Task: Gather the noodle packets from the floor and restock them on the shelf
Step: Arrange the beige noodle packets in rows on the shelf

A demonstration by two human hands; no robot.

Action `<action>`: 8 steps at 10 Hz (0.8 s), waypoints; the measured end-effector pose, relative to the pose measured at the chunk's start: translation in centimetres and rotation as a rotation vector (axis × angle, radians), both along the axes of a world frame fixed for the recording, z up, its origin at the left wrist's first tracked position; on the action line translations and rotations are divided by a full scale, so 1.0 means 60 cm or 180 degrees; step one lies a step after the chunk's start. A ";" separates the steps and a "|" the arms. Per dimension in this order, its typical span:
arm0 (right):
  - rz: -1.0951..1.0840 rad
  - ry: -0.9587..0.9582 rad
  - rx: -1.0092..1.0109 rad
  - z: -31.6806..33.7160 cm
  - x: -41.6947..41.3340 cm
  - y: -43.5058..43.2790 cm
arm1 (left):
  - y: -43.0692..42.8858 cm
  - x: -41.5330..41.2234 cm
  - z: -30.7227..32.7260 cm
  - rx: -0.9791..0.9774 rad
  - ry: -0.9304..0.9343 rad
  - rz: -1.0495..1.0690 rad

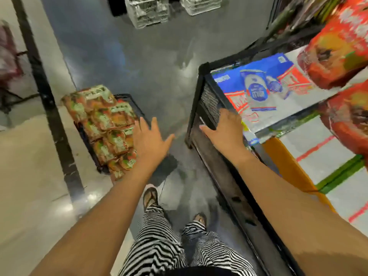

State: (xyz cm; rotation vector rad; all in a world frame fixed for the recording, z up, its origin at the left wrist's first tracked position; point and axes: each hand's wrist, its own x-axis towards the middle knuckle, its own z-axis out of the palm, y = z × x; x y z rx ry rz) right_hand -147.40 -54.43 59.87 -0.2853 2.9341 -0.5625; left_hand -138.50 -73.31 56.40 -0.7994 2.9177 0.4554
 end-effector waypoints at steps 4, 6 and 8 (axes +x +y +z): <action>-0.0161 -0.2245 0.0208 -0.174 0.109 -0.379 | -0.359 0.187 -0.130 0.0358 -0.1002 0.0964; -0.1254 -0.2858 -0.0246 -0.297 0.159 -0.405 | -0.441 0.190 -0.200 0.0290 -0.1380 0.0750; -0.2719 -0.3476 -0.0962 -0.369 0.128 -0.403 | -0.485 0.090 -0.277 0.0289 -0.1380 0.0436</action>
